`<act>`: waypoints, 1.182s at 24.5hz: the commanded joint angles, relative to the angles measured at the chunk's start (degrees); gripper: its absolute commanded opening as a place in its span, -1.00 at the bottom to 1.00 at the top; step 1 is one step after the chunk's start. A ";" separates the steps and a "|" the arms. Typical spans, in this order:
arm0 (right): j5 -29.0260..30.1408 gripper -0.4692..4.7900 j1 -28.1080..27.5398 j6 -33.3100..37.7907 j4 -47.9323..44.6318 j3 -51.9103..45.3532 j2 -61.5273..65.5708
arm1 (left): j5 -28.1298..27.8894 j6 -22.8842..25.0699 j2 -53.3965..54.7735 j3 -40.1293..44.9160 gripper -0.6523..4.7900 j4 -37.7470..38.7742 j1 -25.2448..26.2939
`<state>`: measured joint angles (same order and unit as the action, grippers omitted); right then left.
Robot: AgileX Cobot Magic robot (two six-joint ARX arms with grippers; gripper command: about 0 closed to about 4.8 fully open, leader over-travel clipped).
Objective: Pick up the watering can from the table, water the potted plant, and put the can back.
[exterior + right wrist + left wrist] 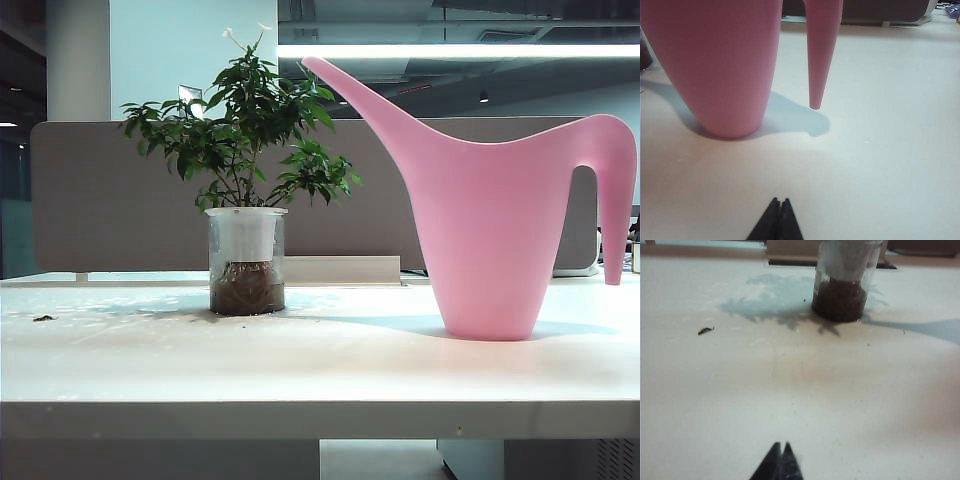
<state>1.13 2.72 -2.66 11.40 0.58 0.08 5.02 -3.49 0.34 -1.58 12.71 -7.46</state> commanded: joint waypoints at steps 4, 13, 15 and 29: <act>0.09 -0.82 0.09 -0.15 -0.44 0.13 -0.07 | 9.07 0.39 0.07 0.92 -0.78 -3.17 11.02; 0.09 -0.82 0.09 -0.13 -0.44 0.13 -0.07 | 13.20 -0.15 0.09 0.94 -0.78 -3.65 11.65; 0.09 -0.82 0.09 -0.13 -0.46 0.13 -0.07 | 13.20 -0.15 0.09 0.94 -0.78 -3.65 11.65; 0.09 -0.82 0.09 -0.15 -0.44 0.13 -0.07 | 13.20 -0.15 0.09 0.94 -0.78 -3.65 11.65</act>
<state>1.15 2.72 -2.68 11.42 0.58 0.08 17.58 -3.53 0.36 -0.73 9.39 4.16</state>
